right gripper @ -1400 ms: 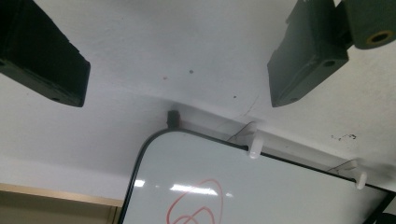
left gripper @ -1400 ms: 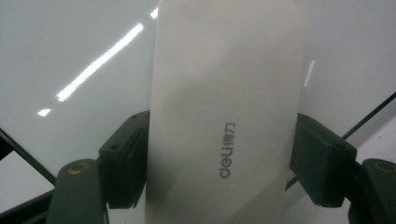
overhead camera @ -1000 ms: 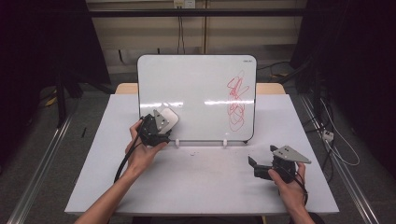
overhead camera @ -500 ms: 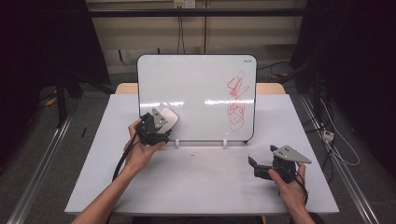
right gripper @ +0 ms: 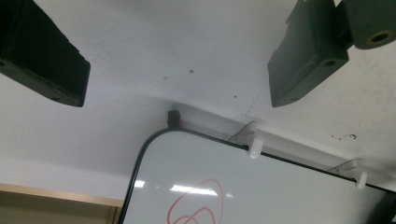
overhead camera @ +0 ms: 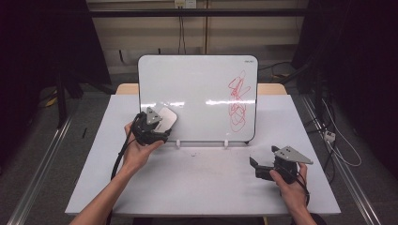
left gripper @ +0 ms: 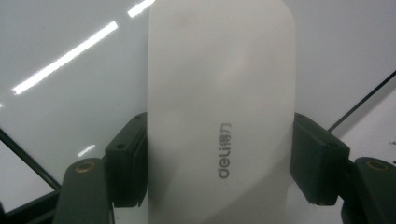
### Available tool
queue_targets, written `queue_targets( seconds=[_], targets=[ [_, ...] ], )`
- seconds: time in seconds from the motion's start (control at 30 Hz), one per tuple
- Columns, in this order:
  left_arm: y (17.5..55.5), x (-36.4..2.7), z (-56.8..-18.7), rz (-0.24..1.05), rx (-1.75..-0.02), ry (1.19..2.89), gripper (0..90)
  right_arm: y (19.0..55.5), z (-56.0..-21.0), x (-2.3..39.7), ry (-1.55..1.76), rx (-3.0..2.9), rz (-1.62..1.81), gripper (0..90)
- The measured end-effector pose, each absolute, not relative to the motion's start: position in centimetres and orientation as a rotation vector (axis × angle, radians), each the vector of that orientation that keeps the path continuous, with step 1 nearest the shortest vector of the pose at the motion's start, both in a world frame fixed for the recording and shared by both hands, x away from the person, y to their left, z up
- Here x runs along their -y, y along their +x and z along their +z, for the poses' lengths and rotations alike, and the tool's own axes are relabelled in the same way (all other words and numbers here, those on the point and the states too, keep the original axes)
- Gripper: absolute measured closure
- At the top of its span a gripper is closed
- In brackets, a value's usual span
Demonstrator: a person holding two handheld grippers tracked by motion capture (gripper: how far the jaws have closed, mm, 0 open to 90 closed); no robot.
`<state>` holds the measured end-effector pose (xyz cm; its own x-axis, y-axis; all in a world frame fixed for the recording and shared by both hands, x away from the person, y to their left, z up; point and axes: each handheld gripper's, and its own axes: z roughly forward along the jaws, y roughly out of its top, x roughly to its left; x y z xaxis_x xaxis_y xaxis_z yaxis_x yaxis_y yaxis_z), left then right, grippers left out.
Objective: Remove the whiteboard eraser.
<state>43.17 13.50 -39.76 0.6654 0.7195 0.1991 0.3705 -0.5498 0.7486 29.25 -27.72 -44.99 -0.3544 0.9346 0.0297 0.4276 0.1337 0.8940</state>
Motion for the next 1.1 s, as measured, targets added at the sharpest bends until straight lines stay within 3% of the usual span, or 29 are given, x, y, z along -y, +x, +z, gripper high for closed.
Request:
queue_targets(
  seconds=[1.1],
  targets=[
    [40.3, -13.3, -37.1, 0.624, -0.808, 2.012, 30.5, 29.4, -45.0, 27.6, 1.308, -1.862, 1.188, 5.7]
  ],
)
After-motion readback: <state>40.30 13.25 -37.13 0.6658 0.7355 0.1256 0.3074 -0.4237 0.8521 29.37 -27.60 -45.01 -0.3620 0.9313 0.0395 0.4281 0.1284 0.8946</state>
